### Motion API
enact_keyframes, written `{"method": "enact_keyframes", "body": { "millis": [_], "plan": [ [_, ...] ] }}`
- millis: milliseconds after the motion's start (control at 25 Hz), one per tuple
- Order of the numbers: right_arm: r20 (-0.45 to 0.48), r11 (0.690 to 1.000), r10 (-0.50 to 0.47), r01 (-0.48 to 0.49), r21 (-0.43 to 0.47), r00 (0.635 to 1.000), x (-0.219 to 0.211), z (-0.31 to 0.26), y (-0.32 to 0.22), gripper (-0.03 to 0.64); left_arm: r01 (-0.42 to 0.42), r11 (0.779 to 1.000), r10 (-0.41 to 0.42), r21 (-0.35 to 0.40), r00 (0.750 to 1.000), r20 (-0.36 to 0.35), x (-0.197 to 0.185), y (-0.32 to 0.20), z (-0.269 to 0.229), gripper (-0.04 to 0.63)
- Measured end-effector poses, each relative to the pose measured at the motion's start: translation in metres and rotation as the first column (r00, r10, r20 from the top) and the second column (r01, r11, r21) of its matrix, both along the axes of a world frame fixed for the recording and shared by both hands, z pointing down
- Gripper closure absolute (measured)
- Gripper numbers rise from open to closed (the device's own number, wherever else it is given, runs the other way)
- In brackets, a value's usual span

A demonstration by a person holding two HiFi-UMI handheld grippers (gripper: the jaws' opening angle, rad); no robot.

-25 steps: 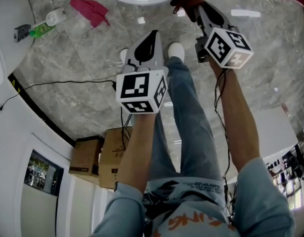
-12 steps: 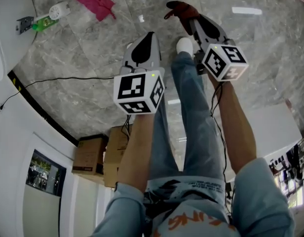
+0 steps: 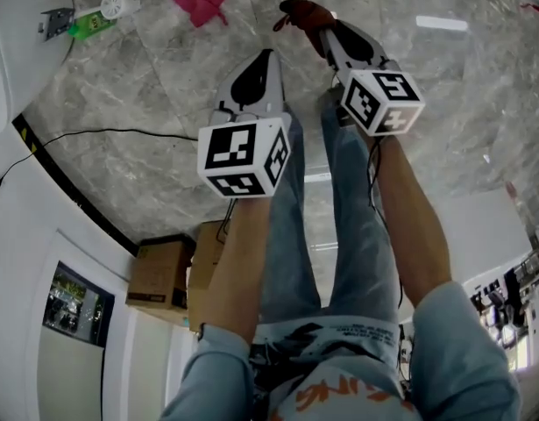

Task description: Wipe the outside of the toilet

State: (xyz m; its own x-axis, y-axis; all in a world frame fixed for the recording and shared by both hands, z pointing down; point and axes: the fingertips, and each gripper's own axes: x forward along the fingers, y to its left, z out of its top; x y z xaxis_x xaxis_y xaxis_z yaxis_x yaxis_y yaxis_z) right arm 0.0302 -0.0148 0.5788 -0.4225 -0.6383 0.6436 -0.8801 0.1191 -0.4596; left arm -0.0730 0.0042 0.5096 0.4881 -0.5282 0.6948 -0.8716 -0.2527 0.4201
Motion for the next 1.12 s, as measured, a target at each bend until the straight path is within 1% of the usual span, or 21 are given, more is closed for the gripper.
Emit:
{"method": "enact_keyframes", "body": {
  "millis": [120,200,360,440,600,760,840,960,1040,1120],
  "plan": [
    [0.004,1.0,-0.001,0.001,0.023,1.0,-0.02,0.013,-0.013,0.566,-0.009,1.0,0.01,-0.02,1.0,0.002,-0.018,0.002,0.011,0.601],
    [0.0,0.999,0.019,-0.019,0.035,1.0,-0.028,0.024,-0.021,0.566,-0.029,0.999,0.029,-0.032,1.0,0.01,-0.03,0.005,0.019,0.601],
    [-0.007,0.994,0.102,-0.102,0.044,0.995,-0.033,0.044,-0.035,0.567,-0.075,0.996,0.076,-0.05,0.997,0.027,-0.054,0.006,0.035,0.601],
    [-0.014,0.99,0.136,-0.136,0.044,0.991,-0.033,0.051,-0.04,0.566,-0.085,0.995,0.087,-0.056,0.996,0.031,-0.064,0.003,0.043,0.601],
    [-0.017,0.986,0.158,-0.156,0.058,0.987,-0.038,0.059,-0.054,0.566,-0.076,0.995,0.078,-0.059,0.996,0.04,-0.081,-0.009,0.055,0.601],
    [-0.03,0.984,0.167,-0.164,0.072,0.986,-0.037,0.065,-0.066,0.566,-0.075,0.996,0.077,-0.057,0.996,0.039,-0.085,-0.012,0.058,0.601],
    [-0.025,0.979,0.192,-0.19,0.076,0.981,-0.035,0.066,-0.076,0.566,-0.075,0.996,0.077,-0.057,0.996,0.041,-0.086,-0.012,0.059,0.601],
    [-0.002,0.97,0.23,-0.229,0.077,0.973,-0.032,0.061,-0.084,0.566,-0.041,0.997,0.044,-0.068,0.998,0.047,-0.09,-0.009,0.062,0.601],
    [0.005,0.971,0.228,-0.228,0.074,0.974,-0.029,0.059,-0.083,0.566,-0.012,0.997,0.016,-0.078,0.999,0.051,-0.09,-0.006,0.062,0.601],
    [-0.001,0.974,0.216,-0.215,0.072,0.977,-0.025,0.056,-0.08,0.566,-0.01,0.996,0.015,-0.085,0.998,0.053,-0.085,-0.002,0.062,0.601]
  ]
}}
